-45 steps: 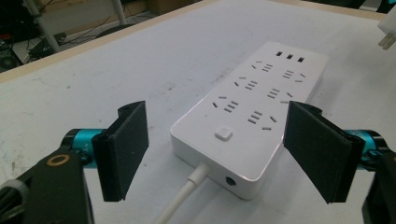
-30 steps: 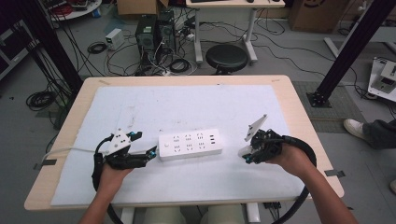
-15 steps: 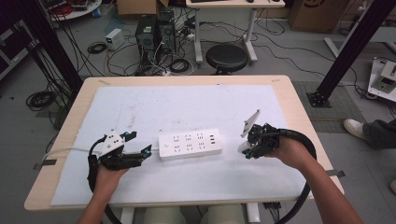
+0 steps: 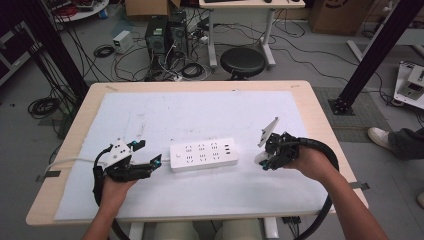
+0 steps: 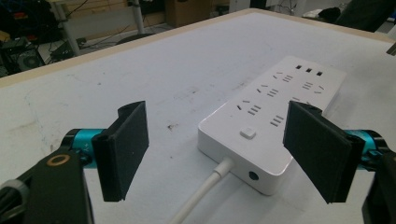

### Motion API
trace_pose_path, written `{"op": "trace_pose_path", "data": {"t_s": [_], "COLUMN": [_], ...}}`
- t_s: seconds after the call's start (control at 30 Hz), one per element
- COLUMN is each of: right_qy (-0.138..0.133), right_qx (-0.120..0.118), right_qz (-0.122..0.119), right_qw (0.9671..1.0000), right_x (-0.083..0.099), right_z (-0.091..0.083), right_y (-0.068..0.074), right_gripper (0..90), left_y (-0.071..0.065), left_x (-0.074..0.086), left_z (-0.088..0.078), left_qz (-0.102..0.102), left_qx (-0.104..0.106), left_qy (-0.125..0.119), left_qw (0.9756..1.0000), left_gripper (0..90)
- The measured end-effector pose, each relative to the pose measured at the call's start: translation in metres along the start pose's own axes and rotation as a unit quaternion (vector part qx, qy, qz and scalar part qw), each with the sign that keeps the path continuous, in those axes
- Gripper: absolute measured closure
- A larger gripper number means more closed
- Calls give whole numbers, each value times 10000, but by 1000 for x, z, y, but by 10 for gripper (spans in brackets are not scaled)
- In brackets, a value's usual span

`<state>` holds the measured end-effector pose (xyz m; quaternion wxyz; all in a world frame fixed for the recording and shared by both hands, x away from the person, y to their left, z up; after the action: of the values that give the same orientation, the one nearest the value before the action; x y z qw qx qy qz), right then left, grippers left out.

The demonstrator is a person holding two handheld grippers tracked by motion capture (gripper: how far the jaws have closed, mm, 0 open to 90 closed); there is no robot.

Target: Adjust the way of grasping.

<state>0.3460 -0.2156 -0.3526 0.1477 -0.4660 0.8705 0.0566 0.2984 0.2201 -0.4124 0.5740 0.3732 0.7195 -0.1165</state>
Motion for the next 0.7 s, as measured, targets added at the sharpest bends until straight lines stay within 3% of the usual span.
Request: {"op": "trace_pose_path", "data": {"t_s": [0.3, 0.7], "right_qy": [-40, 107], "right_qx": [-23, -207], "right_qz": [23, -29], "right_qw": [10000, 9997], "right_x": [0, -6], "right_z": [-2, -8], "right_y": [0, 1], "right_gripper": [633, 633], "left_y": [1, 2], "left_x": [-3, -2], "left_z": [0, -2], "left_qz": [32, -2], "left_qx": [7, -19], "left_qy": [0, -32], "left_qw": [10000, 10000], "left_gripper": [225, 224]}}
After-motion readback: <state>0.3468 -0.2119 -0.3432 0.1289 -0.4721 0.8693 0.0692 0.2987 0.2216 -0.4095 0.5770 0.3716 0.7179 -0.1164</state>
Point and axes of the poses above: each handheld gripper's, and its own axes: z roughly forward along the jaws, x roughly out of its underside, y roughly to its left, the point moved 1 cm from there along z, roughly forward along the jaws, and after that the axes turned 15 degrees about z, right-handed, at the moved point
